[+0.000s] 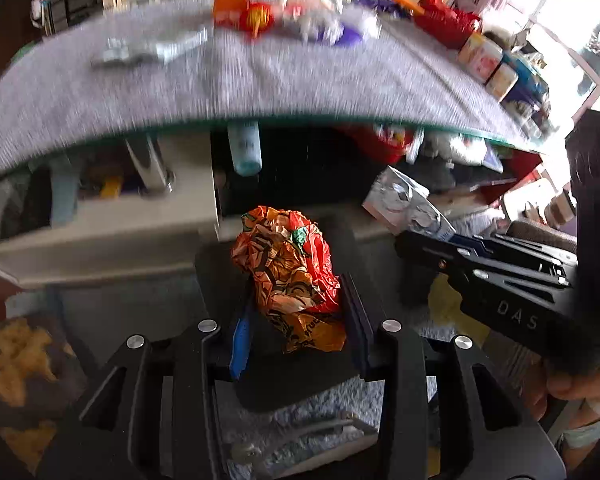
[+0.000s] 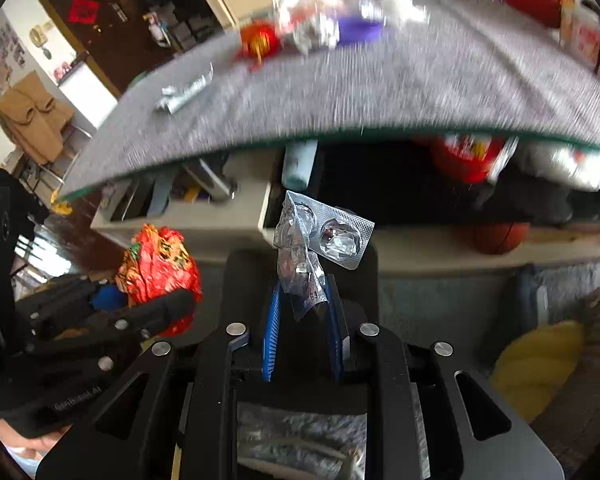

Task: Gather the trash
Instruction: 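Lower both held items into the grey bin under the table and open both tools, then move the left tool to the crumpled silver-white foil packet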

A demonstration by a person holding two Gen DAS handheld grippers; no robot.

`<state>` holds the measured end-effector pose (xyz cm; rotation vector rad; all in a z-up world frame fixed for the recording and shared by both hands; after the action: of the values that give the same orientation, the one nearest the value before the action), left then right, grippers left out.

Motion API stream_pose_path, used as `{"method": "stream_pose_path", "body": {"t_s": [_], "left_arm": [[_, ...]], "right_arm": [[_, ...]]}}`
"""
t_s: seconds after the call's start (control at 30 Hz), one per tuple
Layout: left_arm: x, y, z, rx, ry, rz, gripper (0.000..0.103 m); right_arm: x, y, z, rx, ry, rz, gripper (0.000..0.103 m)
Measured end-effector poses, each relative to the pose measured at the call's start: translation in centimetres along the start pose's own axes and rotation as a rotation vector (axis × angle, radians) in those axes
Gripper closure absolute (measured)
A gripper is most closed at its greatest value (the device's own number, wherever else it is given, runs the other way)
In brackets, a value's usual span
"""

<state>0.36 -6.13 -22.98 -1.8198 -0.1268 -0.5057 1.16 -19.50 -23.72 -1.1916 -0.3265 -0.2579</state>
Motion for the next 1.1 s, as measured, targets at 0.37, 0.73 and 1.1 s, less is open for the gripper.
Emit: {"method": "stream_pose_path", "body": {"t_s": [0.37,0.73,1.1], "left_arm": [[-2.1,3.7,2.0,-0.033,-0.054,0.101,0.062],[-0.9,2.9,2.3,0.006,-0.04,0.064,0.027],[2.2,-0.6,1.9,0.052,-0.025,-0.029,0.008]], "right_arm": [[-0.5,2.7,-0.3,-0.044,0.002,0.065,0.079],[1.1,1.5,-1.2,-0.055,0.047,0.031,0.059],[4.9,-3.6,-2.2,-0.14,0.054,-0.13,0.016]]}}
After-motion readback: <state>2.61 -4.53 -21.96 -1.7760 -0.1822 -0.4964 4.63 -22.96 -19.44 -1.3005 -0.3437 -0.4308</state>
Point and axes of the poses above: each gripper's, at about its wrist camera, not at the fingertips, and y roughly the way its jaws point, z to its left, x to its top, the point moved 3 cm from there along y, roughly the way its jaws point, and after that the axes turned 2 degrees about z, right-handed, at the moved point
